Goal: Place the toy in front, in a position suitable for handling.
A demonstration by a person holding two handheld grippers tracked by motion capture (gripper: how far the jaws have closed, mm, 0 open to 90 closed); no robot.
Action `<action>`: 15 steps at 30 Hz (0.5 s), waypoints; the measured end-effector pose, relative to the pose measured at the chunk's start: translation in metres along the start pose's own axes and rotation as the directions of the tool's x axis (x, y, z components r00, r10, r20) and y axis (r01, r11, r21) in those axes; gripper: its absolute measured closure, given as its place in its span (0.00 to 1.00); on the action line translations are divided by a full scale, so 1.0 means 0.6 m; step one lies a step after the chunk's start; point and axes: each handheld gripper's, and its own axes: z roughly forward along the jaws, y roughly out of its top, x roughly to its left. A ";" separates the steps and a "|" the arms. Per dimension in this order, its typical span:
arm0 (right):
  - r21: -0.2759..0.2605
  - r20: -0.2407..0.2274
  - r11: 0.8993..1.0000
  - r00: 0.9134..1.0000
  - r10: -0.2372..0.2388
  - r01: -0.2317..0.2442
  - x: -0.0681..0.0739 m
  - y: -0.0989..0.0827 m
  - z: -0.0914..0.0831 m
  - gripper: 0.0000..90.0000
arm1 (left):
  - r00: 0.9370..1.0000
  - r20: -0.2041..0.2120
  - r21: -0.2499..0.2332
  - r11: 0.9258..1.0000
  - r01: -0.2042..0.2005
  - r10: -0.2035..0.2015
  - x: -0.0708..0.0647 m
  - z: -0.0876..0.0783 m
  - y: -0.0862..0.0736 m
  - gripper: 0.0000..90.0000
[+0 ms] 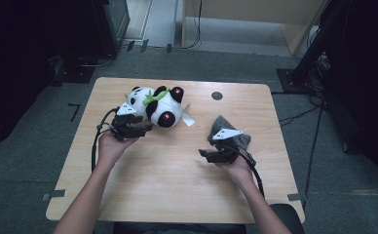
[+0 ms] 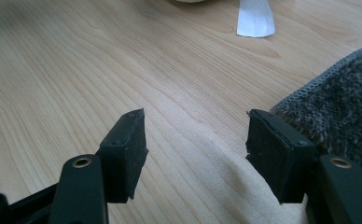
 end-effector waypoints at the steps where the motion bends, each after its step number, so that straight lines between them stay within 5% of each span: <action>1: 0.000 -0.002 1.000 1.000 0.000 0.000 0.000 0.000 0.000 0.43 | 1.000 -0.001 0.002 1.000 0.002 -0.002 0.003 0.000 0.003 0.47; 15: -0.006 0.002 1.000 1.000 -0.004 0.004 -0.001 0.000 -0.004 0.45 | 0.999 -0.047 -0.019 1.000 -0.009 0.008 0.030 0.003 0.048 0.45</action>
